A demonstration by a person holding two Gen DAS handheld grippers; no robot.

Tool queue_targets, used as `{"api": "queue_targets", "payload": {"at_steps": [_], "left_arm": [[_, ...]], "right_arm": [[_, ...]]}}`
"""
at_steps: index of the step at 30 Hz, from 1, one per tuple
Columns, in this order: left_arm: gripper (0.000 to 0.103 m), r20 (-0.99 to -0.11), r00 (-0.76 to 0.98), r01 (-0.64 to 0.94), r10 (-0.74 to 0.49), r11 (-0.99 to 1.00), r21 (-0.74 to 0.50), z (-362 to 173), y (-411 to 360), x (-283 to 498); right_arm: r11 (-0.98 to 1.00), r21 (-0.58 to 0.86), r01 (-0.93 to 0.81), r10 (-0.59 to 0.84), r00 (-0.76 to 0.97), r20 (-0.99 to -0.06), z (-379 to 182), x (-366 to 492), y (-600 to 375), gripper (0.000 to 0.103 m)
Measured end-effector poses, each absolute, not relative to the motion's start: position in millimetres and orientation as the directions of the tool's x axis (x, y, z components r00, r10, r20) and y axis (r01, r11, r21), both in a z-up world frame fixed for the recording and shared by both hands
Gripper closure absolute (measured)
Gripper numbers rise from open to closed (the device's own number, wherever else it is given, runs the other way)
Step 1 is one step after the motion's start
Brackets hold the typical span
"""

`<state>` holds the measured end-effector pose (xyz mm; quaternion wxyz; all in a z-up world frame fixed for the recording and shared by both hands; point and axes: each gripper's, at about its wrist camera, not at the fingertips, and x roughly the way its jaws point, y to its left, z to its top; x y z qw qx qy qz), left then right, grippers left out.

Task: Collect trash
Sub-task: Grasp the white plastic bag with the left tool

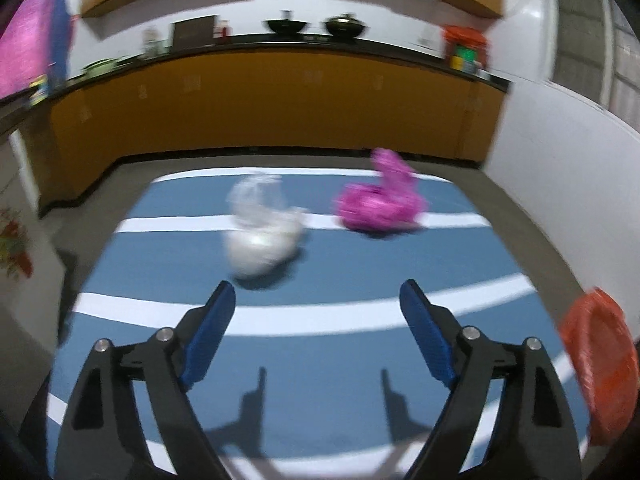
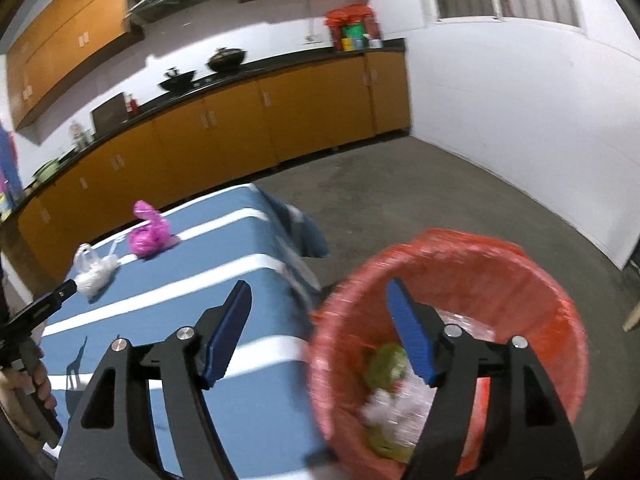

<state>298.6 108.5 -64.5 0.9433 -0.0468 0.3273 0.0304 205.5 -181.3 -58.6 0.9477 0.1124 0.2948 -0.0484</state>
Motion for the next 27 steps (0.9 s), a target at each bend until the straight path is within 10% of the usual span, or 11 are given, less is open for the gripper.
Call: {"api": "queue_targets", "payload": {"at_steps": [19, 27], "left_arm": [[0.018, -0.729, 0.683, -0.145, 0.039, 0.986, -0.083, -110.3, 164.1, 408.1], [0.072, -0.762, 0.645, -0.093, -0.056, 0.984, -0.151, -120.3, 171.5, 425.7]], "right_arm": [[0.985, 0.157, -0.072, 0.153, 0.784, -0.601, -78.6, 315.8, -63.5, 0.030], [0.975, 0.133, -0.178, 0.222, 0.768, -0.601, -81.4, 369.6, -17.2, 0.030]]}}
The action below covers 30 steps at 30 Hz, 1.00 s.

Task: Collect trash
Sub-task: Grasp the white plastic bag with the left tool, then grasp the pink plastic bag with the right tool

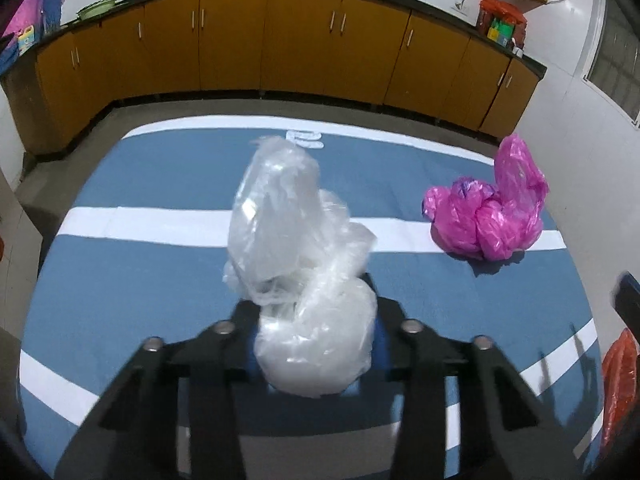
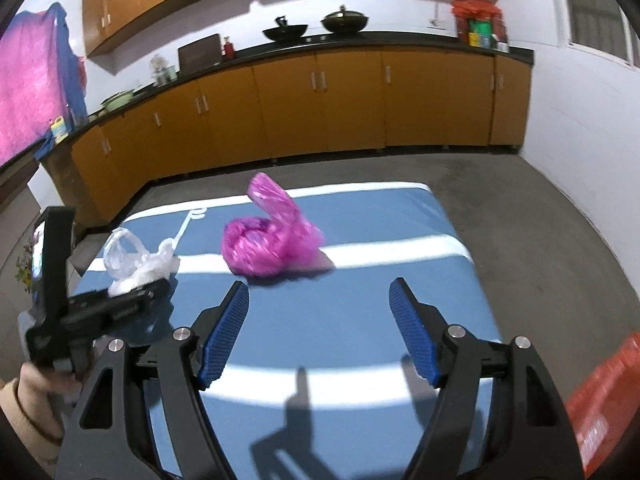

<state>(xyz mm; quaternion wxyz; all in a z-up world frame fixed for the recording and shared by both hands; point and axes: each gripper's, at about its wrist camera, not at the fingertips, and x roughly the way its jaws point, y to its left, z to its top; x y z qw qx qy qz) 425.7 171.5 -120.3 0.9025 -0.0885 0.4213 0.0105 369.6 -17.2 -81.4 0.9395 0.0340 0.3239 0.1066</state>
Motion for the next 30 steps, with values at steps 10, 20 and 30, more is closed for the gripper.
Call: {"api": "queue_targets", "payload": {"at_steps": [10, 20, 30], "left_arm": [[0.077, -0.720, 0.694, -0.124, -0.015, 0.982, -0.139, -101.5, 201.2, 400.7], [0.077, -0.719, 0.693, -0.168, 0.050, 0.981, -0.094, -96.2, 219.8, 377.3], [0.077, -0.709, 0.705, -0.111, 0.003, 0.988, -0.106, -76.1, 192.7, 355.5]], "right_arm": [[0.970, 0.163, -0.180, 0.242, 0.757, -0.607, -91.9, 432.1, 21.2, 0.030], [0.966, 0.145, -0.214, 0.254, 0.680, -0.688, -116.1, 453.7, 37.4, 0.063], [0.963, 0.112, -0.246, 0.254, 0.682, -0.686, -94.2, 385.0, 3.4, 0.091]]}}
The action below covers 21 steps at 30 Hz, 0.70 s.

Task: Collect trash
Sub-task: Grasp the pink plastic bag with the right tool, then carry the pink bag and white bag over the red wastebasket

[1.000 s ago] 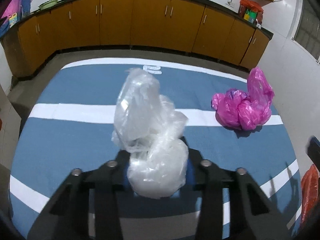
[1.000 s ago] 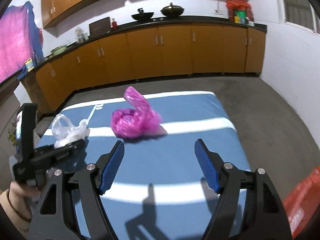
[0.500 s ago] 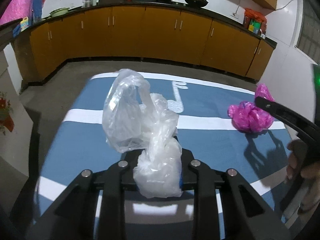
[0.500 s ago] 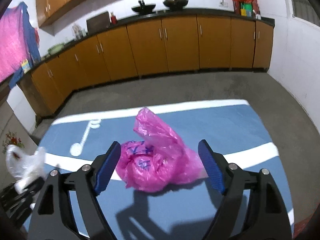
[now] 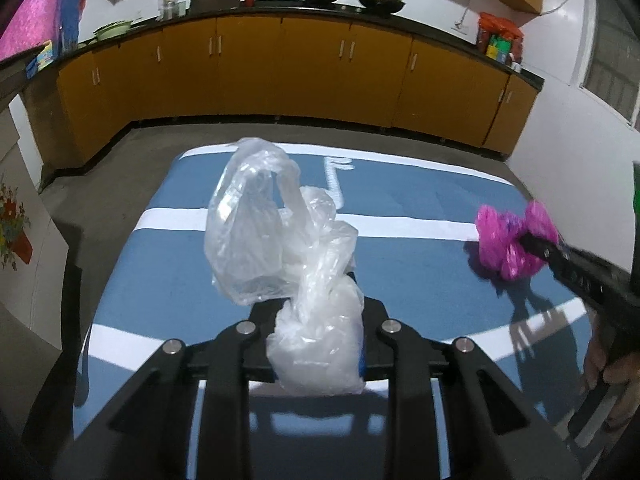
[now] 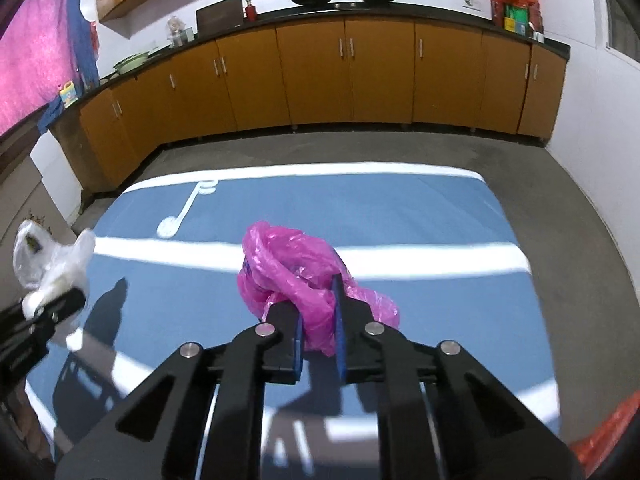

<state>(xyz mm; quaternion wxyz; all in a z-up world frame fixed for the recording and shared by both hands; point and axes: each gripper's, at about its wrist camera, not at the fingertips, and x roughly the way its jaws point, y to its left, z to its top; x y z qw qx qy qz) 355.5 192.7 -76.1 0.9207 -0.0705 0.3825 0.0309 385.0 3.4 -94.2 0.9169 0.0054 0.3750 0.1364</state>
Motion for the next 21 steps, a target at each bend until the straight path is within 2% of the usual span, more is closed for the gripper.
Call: {"api": "queue_targets", "payload": {"at_steps": [21], "left_arm": [[0.077, -0.618, 0.766, 0.146, -0.177, 0.984, -0.101, -2.8, 87.1, 265.5]], "right_arm": [[0.973, 0.220, -0.072, 0.194, 0.771, -0.607, -34.2, 249.9, -120.8, 0.092]]}}
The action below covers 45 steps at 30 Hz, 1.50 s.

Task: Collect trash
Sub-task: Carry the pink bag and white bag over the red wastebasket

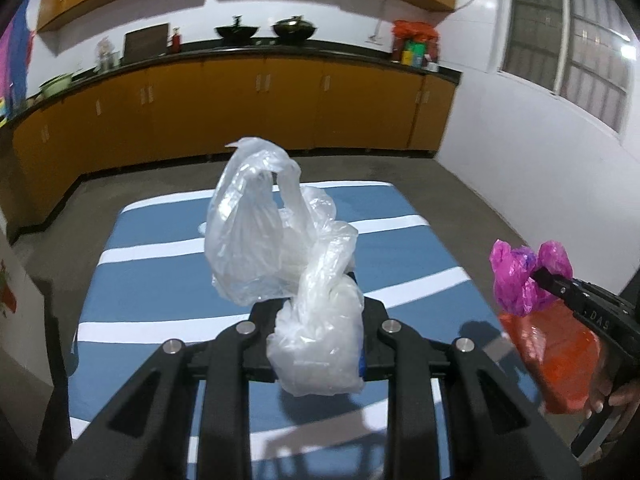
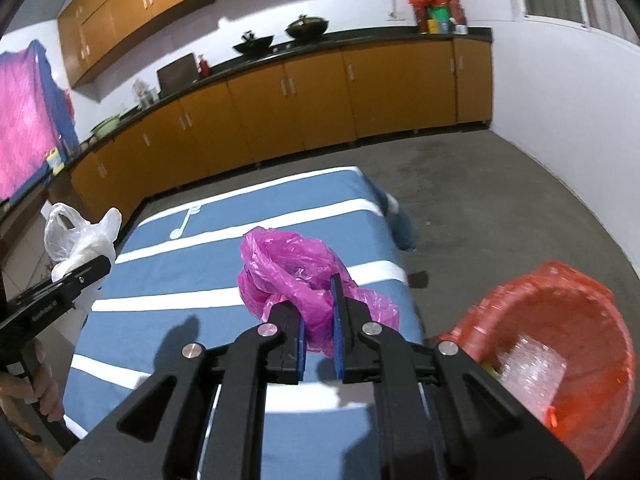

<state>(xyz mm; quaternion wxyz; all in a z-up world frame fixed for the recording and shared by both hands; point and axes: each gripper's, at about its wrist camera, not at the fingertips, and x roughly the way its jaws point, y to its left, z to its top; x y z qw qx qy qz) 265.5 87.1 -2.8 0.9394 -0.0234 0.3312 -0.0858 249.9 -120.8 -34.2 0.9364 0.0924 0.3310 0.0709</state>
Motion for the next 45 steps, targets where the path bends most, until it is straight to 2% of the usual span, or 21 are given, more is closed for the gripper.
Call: {"api": "queue_targets", "payload": {"at_steps": [14, 27, 45], "left_arm": [[0.077, -0.603, 0.724, 0.324, -0.335, 0.937, -0.131, 7.7, 3.8, 227.4], [0.077, -0.598, 0.619, 0.497, -0.510, 0.843, -0.206, 0.3, -81.3, 211.3], [0.077, -0.627, 0.473, 0.659, -0.619, 0.721, -0.215, -25.0, -171.6, 214.8]], "right_arm": [[0.972, 0.220, 0.078, 0.061, 0.824, -0.564, -26.4, 178.7, -181.2, 0.092], [0.910, 0.264, 0.320, -0.127, 0.822, -0.556, -34.6, 123.3, -261.7, 0.092], [0.855, 0.301, 0.423, -0.189, 0.794, -0.578, -50.3, 111.2, -300.9, 0.092]]}}
